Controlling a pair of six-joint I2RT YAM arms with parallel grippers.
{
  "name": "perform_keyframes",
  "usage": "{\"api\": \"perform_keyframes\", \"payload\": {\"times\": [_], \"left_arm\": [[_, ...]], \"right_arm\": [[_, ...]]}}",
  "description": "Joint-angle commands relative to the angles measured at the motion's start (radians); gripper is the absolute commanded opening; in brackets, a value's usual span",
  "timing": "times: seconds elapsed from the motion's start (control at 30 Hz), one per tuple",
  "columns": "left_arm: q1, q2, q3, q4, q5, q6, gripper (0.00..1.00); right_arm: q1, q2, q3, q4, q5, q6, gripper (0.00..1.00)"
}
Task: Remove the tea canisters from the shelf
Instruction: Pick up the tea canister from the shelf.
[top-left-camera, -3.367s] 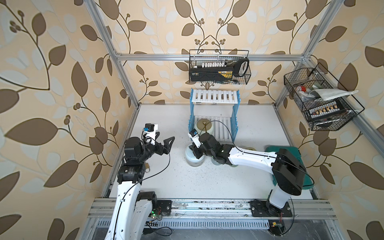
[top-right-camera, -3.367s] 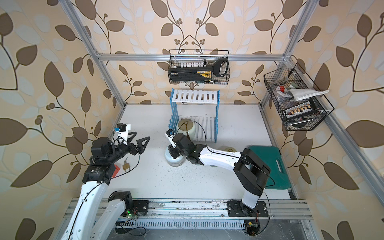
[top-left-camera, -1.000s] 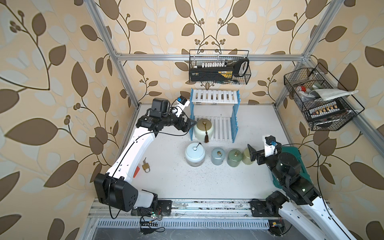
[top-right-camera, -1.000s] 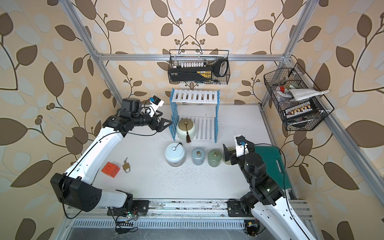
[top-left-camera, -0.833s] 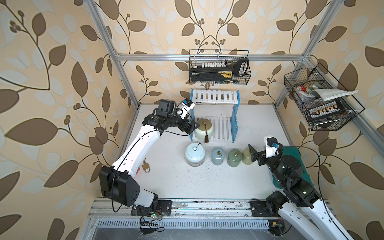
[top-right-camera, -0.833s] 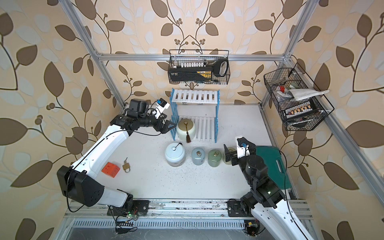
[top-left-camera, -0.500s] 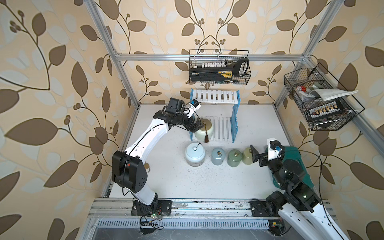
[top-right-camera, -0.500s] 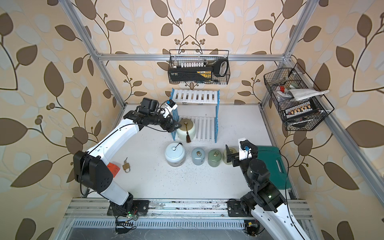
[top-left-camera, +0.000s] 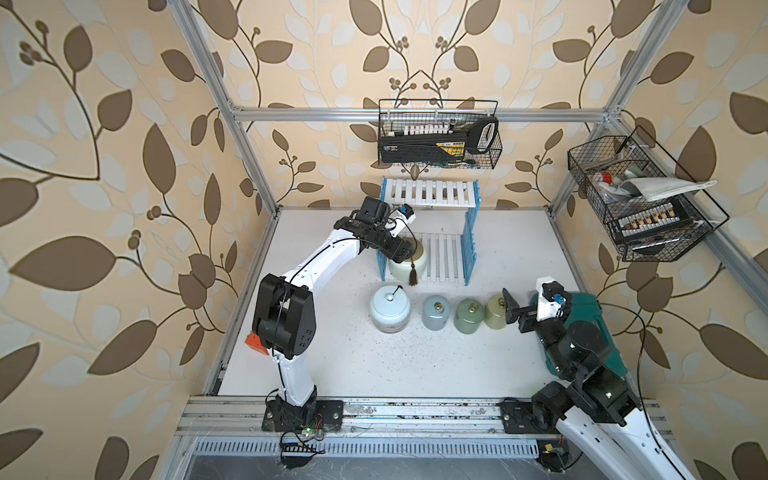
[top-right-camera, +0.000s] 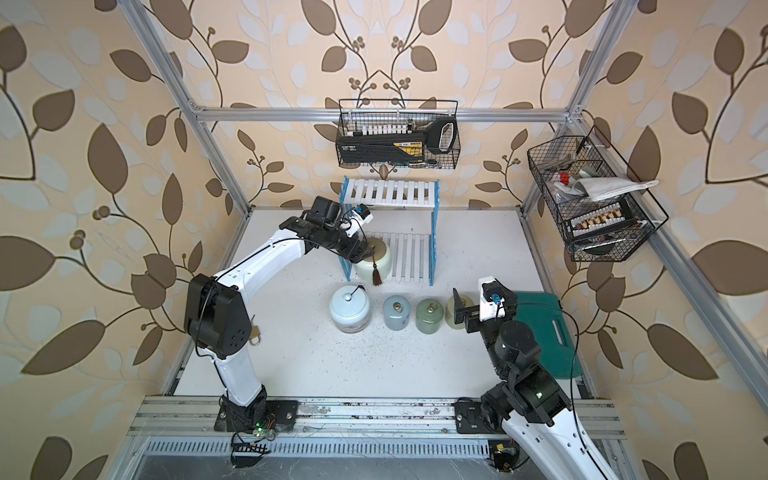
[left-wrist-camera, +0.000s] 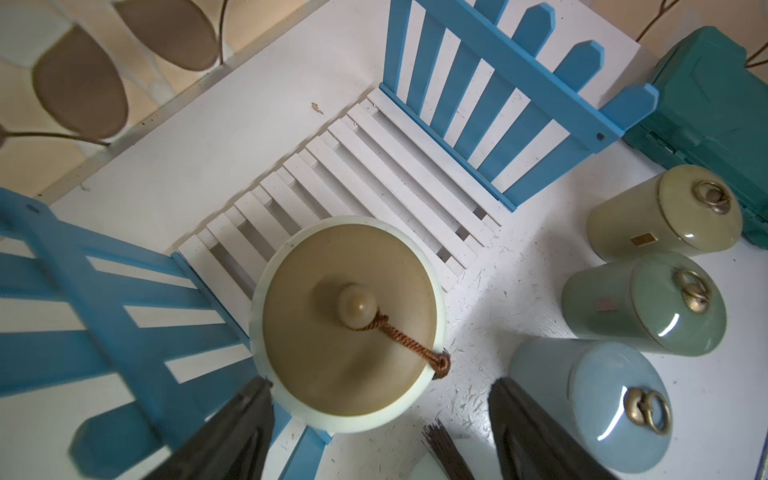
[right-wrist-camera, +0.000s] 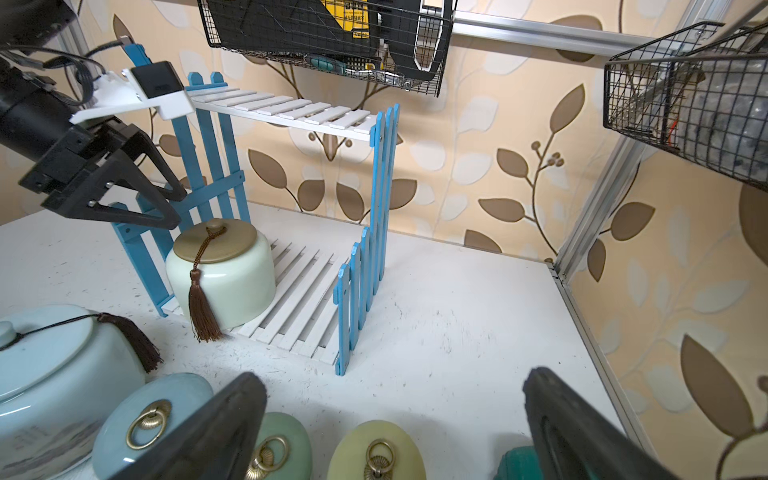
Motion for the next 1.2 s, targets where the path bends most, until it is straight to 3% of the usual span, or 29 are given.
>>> {"api": "perform_keyframes", "payload": {"times": [0.0,0.2,0.43,0.97,1.17], "left_arm": [[-0.016,0.013,0.045,0.025,-0.043,0.022,0.77],[-0.023,0.059,0.072,0.019,-0.059,0.033,0.63],[-0.030,0.086,0.067,0.046,-0.045,0.050,0.54],[-0.032,0.151,0.084,0.057,-0.068,0.053,0.39],[-0.035,0.137,0.070,0.055,-0.067,0.052,0.17]], "right_arm": [[-0.004,-0.021,-0.014,0.029,0.024,-0.012,0.99],[-0.004,-0.027,-0.016,0.024,0.031,-0.011,0.99],[-0.004,-0.032,-0.017,0.026,0.035,-0.011,0.99],[-0.004,-0.043,-0.022,0.037,0.036,-0.013,0.99],[-0.004,-0.049,-0.023,0.038,0.044,-0.014,0.99]]}}
